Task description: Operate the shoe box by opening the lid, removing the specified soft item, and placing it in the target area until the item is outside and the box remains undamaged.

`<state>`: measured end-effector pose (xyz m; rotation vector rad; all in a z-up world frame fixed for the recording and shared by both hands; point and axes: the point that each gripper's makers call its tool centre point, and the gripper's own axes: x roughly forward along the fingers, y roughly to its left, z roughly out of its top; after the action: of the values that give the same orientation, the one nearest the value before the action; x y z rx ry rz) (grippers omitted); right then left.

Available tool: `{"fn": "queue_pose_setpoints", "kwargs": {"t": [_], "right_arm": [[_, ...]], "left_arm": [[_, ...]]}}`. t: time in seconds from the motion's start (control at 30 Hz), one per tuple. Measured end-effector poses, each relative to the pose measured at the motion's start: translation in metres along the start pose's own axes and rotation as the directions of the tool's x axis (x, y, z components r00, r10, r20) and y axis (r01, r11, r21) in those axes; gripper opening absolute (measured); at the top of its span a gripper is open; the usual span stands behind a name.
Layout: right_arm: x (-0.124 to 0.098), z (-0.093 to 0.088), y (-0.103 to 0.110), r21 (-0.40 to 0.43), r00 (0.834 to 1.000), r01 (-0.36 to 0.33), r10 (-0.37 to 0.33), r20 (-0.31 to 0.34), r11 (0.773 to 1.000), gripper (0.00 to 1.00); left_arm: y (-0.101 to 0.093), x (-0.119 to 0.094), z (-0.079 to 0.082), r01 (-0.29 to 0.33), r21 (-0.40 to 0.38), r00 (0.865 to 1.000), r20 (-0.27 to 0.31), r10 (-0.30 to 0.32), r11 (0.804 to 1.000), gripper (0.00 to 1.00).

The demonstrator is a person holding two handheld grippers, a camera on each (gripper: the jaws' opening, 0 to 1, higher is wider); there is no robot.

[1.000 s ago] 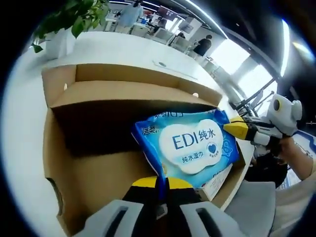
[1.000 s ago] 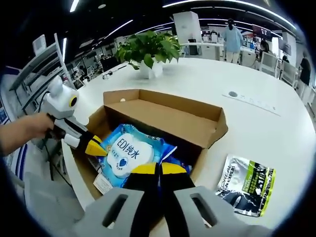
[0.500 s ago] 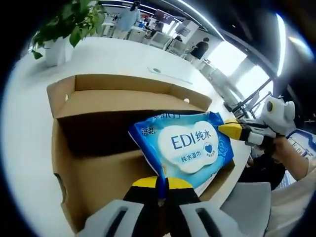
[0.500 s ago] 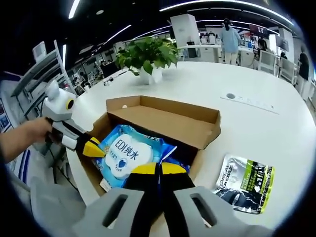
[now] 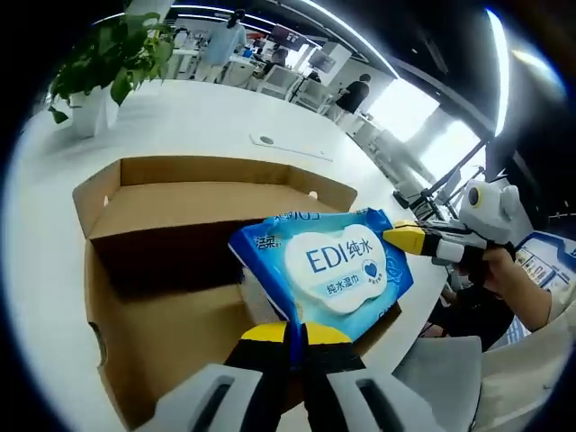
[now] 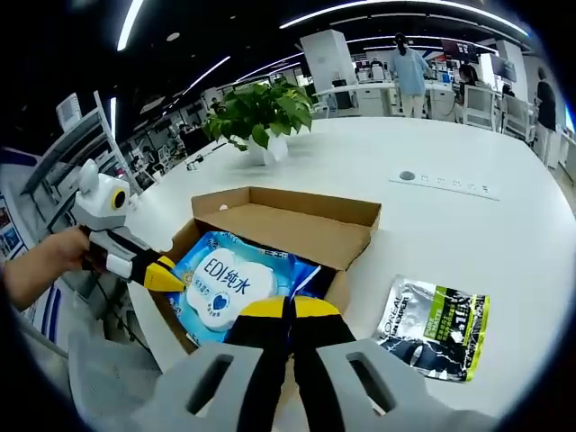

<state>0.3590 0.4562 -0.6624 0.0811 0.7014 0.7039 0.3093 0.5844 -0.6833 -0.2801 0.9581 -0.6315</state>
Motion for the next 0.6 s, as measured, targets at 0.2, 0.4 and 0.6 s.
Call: {"fn": "queue_pose_setpoints", "kwargs": {"t": [0.2,0.4,0.6], "right_arm": [[-0.013,0.002,-0.013,0.015,1.000,0.015,-0.015,0.011,1.000,0.00],[-0.027,0.002,-0.031,0.052,0.999,0.036,-0.037,0.022,0.998,0.00],[-0.039,0.005,-0.046,0.092,0.997,0.053,-0.058,0.042,0.994,0.00]], "left_arm": [[-0.015,0.008,0.006,0.016,0.011,1.000,0.003,-0.016,1.000,0.03],[-0.031,0.020,0.012,0.040,0.016,0.999,0.000,-0.040,0.999,0.03],[-0.048,0.030,0.018,0.059,0.021,0.998,0.000,-0.059,0.998,0.03]]}}
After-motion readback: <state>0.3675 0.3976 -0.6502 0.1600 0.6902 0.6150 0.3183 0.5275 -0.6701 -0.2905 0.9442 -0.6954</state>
